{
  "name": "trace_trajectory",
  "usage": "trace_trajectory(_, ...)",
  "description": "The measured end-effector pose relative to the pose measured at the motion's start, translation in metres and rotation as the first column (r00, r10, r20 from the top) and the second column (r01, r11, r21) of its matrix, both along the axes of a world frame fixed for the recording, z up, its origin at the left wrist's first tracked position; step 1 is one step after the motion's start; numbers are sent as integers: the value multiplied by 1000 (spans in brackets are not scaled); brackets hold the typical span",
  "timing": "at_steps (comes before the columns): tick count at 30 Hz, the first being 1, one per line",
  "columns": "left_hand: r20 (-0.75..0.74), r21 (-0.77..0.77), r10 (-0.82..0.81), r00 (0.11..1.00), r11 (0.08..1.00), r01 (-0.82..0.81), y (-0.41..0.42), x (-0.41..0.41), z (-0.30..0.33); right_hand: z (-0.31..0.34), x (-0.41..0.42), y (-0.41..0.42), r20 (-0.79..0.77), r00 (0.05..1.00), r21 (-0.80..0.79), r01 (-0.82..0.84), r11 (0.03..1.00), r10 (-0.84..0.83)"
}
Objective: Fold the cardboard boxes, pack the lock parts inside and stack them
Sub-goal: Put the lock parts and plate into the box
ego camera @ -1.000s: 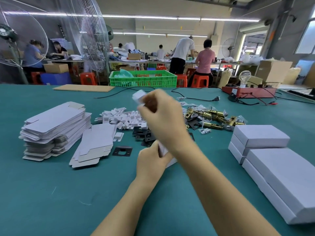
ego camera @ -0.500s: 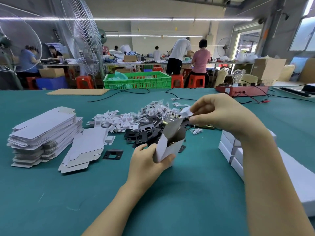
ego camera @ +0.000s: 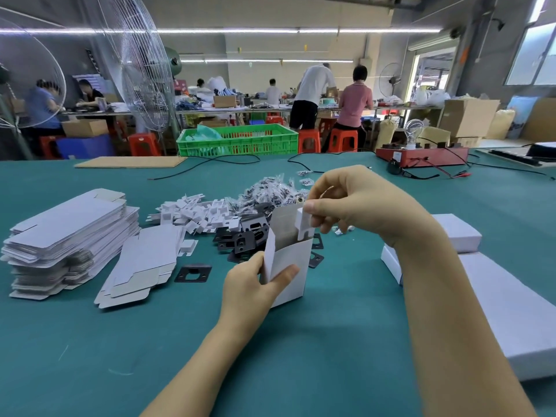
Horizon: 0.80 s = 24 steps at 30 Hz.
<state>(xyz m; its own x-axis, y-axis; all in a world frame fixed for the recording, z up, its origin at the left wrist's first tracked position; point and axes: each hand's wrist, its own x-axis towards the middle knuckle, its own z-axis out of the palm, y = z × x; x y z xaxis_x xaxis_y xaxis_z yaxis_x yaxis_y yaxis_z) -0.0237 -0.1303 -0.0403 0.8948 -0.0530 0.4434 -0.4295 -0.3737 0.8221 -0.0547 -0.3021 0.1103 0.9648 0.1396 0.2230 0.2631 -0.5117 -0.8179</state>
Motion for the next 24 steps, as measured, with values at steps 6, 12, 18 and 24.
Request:
trace_trajectory(6, -43, -10, -12, 999, 1000, 11, 2, 4, -2, -14, 12, 22, -54, 997, -5, -49, 999, 48)
trace_trajectory(12, -54, -3, -12, 998, 1000, 12, 4, 7, -5, -22, 18, 26, -110, 989, -74, -107, 992, 98)
trace_trajectory(18, 22, 35, 5, 1000, 999, -6, 3, 7, -5, -27, 19, 27, -193, 970, -122, -173, 977, 148)
trace_trajectory(24, 25, -7, -11, 1000, 1000, 11, 4, 6, -5, -26, 19, 21, -203, 971, -120, -150, 981, 124)
